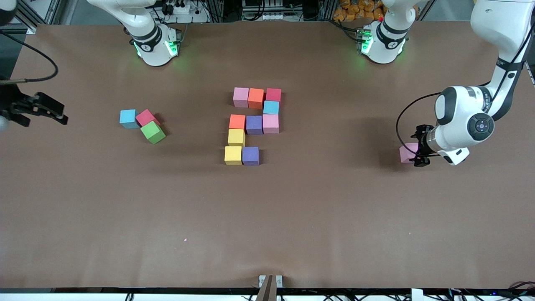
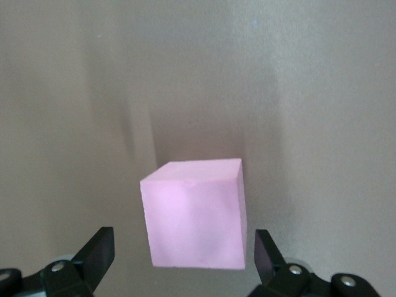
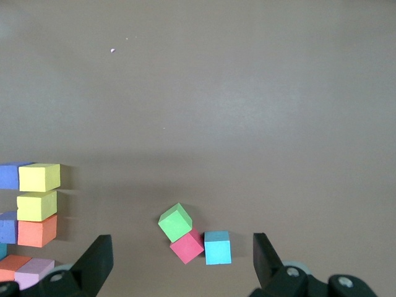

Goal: Form number 2 with 11 blocks
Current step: 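Grasp the lone pink cube with the left gripper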

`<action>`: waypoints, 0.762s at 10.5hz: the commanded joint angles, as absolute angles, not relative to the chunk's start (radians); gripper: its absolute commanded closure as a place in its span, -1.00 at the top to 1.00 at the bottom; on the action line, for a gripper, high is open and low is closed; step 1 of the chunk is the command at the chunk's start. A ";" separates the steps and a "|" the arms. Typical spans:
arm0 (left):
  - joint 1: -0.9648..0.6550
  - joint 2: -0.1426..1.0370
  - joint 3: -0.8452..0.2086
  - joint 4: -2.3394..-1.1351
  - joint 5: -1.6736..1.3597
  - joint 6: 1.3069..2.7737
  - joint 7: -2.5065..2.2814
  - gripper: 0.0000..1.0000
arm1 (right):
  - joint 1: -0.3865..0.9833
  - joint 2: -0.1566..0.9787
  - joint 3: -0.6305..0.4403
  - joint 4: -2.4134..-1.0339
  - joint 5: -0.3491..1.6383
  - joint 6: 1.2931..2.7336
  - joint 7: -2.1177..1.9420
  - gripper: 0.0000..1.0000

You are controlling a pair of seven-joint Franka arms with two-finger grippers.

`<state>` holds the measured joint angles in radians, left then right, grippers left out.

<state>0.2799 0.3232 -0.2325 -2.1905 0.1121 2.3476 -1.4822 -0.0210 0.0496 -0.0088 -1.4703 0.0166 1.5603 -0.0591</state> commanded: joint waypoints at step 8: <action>0.299 0.345 -0.238 -2.309 0.107 2.582 -1.488 1.00 | -0.086 0.120 -0.005 -1.439 0.018 1.621 -0.204 1.00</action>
